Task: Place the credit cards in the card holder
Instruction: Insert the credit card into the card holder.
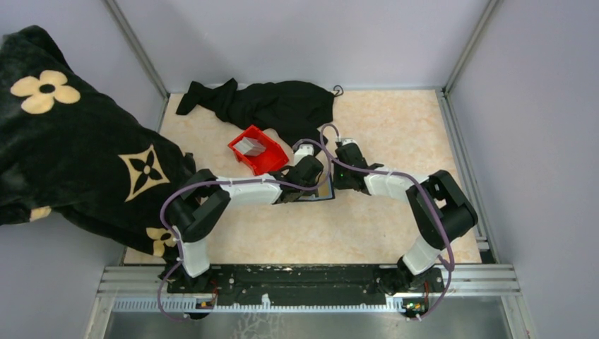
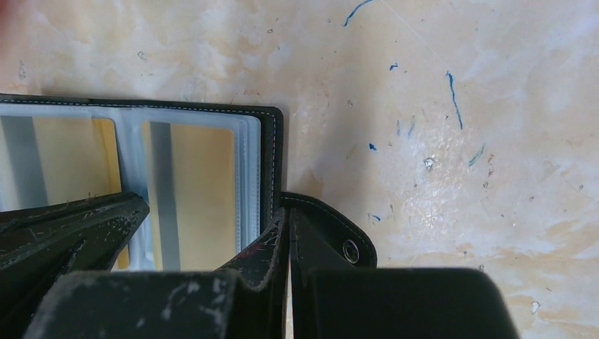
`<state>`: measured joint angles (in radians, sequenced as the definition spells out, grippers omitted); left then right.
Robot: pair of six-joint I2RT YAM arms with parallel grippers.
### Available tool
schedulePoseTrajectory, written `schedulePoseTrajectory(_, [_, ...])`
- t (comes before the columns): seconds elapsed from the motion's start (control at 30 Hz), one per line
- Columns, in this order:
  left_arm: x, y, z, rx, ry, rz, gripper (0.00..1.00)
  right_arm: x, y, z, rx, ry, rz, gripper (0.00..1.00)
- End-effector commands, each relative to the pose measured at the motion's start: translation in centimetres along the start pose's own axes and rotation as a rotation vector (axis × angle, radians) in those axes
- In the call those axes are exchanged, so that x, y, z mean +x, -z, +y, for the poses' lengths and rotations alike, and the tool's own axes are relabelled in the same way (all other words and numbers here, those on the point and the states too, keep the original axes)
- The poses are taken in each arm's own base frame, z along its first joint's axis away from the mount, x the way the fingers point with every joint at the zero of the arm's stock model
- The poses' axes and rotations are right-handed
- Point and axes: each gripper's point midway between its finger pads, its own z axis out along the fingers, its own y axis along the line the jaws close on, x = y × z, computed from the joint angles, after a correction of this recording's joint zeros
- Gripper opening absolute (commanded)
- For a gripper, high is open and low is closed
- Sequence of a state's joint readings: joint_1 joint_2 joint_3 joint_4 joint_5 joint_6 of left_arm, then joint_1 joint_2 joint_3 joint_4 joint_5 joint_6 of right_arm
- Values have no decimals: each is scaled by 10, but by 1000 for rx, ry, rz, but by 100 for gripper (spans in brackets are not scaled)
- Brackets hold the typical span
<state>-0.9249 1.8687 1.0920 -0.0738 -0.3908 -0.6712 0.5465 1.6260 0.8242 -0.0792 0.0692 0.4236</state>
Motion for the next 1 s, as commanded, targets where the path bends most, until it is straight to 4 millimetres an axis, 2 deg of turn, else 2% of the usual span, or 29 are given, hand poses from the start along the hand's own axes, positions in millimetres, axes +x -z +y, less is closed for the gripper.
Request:
schedulePoseTrajectory(0.0, [-24,9,-12,36,13,-57,4,-15,10,5,-24,-20,-49,0])
schedulePoseTrajectory(0.33, [-64,41,-10,35,30,-172,22,-30,12,9,-27,-8,-73,0])
schedulePoseTrajectory(0.4, [-74,49,-8,33,36,-201,29,-36,16,9,-27,-3,-87,0])
schedulePoseTrajectory(0.6, [-101,82,18,-37,88,-323,44,-64,33,18,-45,30,-152,1])
schedulePoseTrajectory(0.67, [-106,96,34,-69,130,-366,50,-75,42,22,-54,42,-182,6])
schedulePoseTrajectory(0.8, [-103,122,65,-106,226,-433,60,-101,58,36,-92,75,-256,19])
schedulePoseTrajectory(0.9, [-93,136,85,-110,274,-453,66,-116,66,57,-141,119,-291,32])
schedulePoseTrajectory(0.97, [-89,146,95,-115,316,-468,70,-125,69,76,-178,162,-308,37])
